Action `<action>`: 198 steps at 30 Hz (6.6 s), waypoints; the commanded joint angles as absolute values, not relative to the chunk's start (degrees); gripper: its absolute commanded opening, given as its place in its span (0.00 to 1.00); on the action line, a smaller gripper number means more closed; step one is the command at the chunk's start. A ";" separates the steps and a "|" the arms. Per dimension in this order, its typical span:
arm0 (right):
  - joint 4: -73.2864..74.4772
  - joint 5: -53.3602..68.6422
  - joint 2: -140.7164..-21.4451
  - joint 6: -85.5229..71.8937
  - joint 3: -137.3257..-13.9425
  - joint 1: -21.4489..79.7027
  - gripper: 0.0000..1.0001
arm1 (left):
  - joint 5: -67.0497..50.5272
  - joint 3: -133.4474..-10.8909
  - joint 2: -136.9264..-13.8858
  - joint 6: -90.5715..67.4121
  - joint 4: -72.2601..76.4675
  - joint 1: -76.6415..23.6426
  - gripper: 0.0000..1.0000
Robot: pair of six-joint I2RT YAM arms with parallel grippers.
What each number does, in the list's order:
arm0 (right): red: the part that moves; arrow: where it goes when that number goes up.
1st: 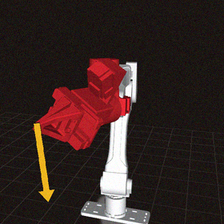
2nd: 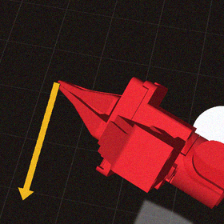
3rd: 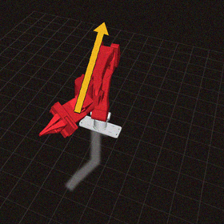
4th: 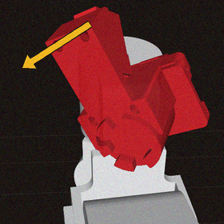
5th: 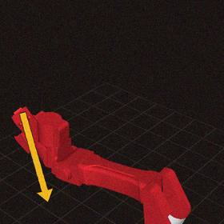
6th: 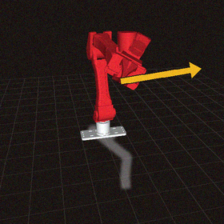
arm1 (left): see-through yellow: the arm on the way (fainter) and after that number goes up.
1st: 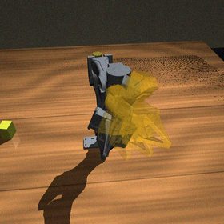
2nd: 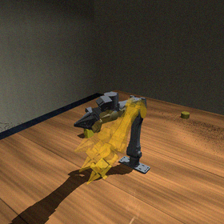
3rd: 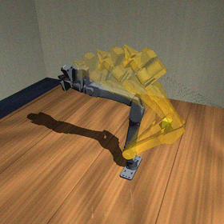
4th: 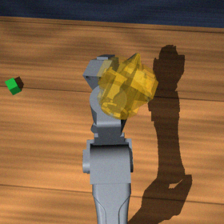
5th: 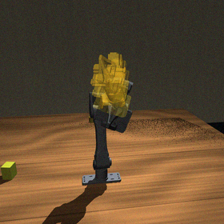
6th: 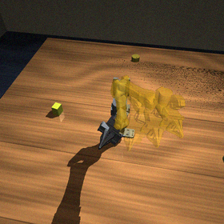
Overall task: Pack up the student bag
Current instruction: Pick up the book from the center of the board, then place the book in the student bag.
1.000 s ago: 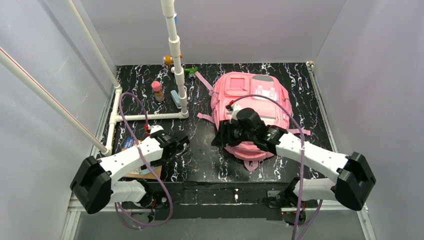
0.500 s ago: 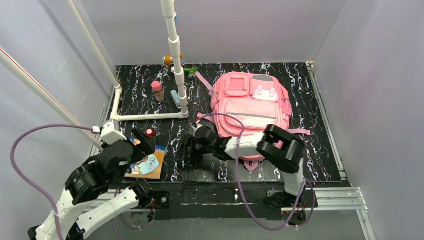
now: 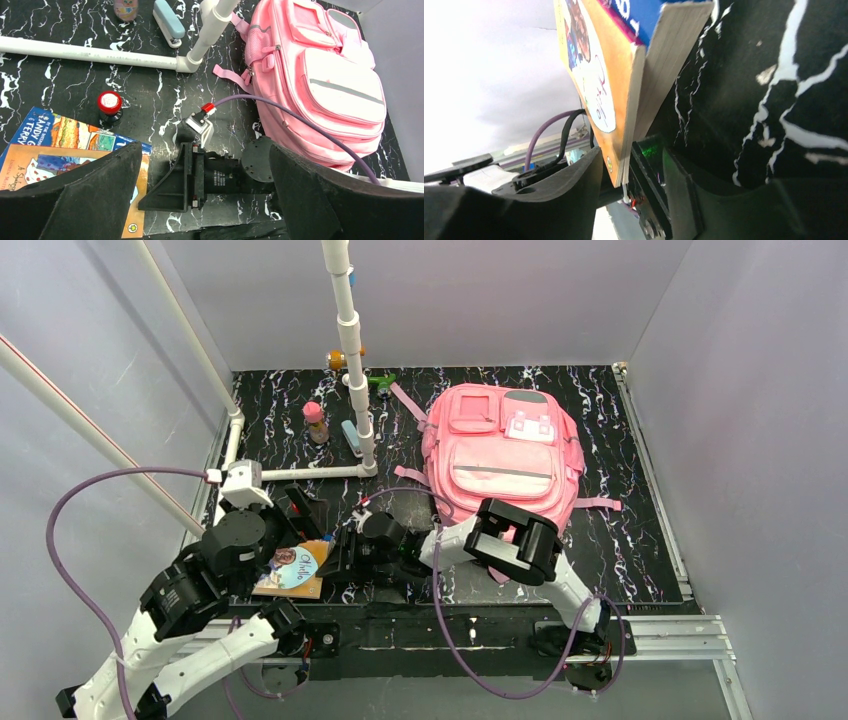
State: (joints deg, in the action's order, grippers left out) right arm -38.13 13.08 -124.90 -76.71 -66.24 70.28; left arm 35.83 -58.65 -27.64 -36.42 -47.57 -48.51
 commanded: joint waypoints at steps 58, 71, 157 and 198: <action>49.05 -34.68 -46.53 -48.19 -67.15 56.35 0.01 | 0.16 -56.80 -60.54 -10.95 -17.05 -49.24 0.91; 70.98 -54.15 -33.47 -57.00 -78.09 56.42 0.01 | 14.46 -61.04 -83.78 18.89 1.77 -60.20 0.98; 23.69 -34.58 -30.52 -90.71 -28.43 56.44 0.01 | 13.59 -86.76 -88.90 19.61 2.06 -61.90 0.00; 56.90 -19.24 -28.07 -47.99 -51.49 22.24 0.98 | 12.49 -82.52 -85.35 10.28 -16.94 -61.87 0.57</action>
State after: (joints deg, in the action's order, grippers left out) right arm 40.03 -12.08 -28.71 -56.47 -42.02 22.50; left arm 13.45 -80.51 -90.85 15.62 -9.98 -62.00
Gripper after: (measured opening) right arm 0.969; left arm 0.532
